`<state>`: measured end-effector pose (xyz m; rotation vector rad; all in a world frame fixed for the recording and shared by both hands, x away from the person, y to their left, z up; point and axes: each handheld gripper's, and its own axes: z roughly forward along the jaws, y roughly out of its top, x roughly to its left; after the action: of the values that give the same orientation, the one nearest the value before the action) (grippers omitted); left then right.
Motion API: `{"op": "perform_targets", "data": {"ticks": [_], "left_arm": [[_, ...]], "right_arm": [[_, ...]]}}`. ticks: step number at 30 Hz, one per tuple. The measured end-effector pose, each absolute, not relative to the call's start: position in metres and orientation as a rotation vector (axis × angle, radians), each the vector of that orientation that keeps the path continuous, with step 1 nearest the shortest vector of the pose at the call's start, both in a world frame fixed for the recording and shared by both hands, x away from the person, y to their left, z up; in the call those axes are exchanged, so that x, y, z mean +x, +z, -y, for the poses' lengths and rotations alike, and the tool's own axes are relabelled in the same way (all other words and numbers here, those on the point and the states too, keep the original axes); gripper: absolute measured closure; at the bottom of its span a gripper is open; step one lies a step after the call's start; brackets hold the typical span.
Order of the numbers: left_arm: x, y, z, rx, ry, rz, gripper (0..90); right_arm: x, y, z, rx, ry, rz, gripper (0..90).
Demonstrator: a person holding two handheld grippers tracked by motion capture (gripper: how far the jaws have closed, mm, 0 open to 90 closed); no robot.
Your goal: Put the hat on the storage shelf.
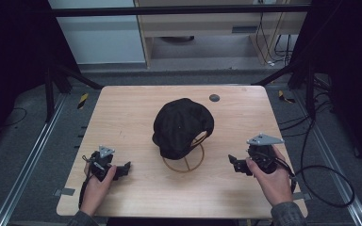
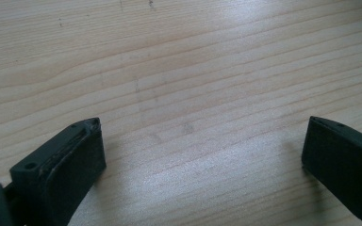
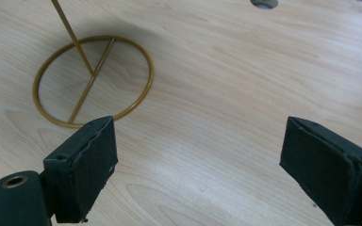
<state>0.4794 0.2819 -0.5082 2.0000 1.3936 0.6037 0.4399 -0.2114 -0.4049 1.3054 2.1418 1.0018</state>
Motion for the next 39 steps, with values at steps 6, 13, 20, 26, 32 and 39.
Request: {"op": "perform_targets", "data": {"ticks": [6,13,20,26,32,39], "left_arm": [[0.479,-0.508,-0.282,2.000,0.604,-1.393,0.0],[0.479,-0.508,-0.282,2.000,0.604,-1.393,0.0],[0.479,-0.508,-0.282,2.000,0.604,-1.394,0.0],[0.479,-0.508,-0.282,2.000,0.604,-1.394,0.0],[0.479,-0.508,-0.282,2.000,0.604,-1.393,0.0],[0.479,-0.508,-0.282,2.000,0.604,-1.394,0.0]], "right_arm": [[0.438,-0.424,0.211,1.313,0.994,-2.157,11.4],[0.436,-0.443,0.208,1.326,0.987,-2.183,11.1],[0.434,-0.455,0.205,1.337,0.980,-2.200,11.0],[0.435,-0.466,0.202,1.340,0.966,-2.214,11.0],[0.438,-0.476,0.193,1.350,0.981,-2.213,11.0],[0.445,-0.484,0.185,1.384,1.023,-2.181,10.8]]}}
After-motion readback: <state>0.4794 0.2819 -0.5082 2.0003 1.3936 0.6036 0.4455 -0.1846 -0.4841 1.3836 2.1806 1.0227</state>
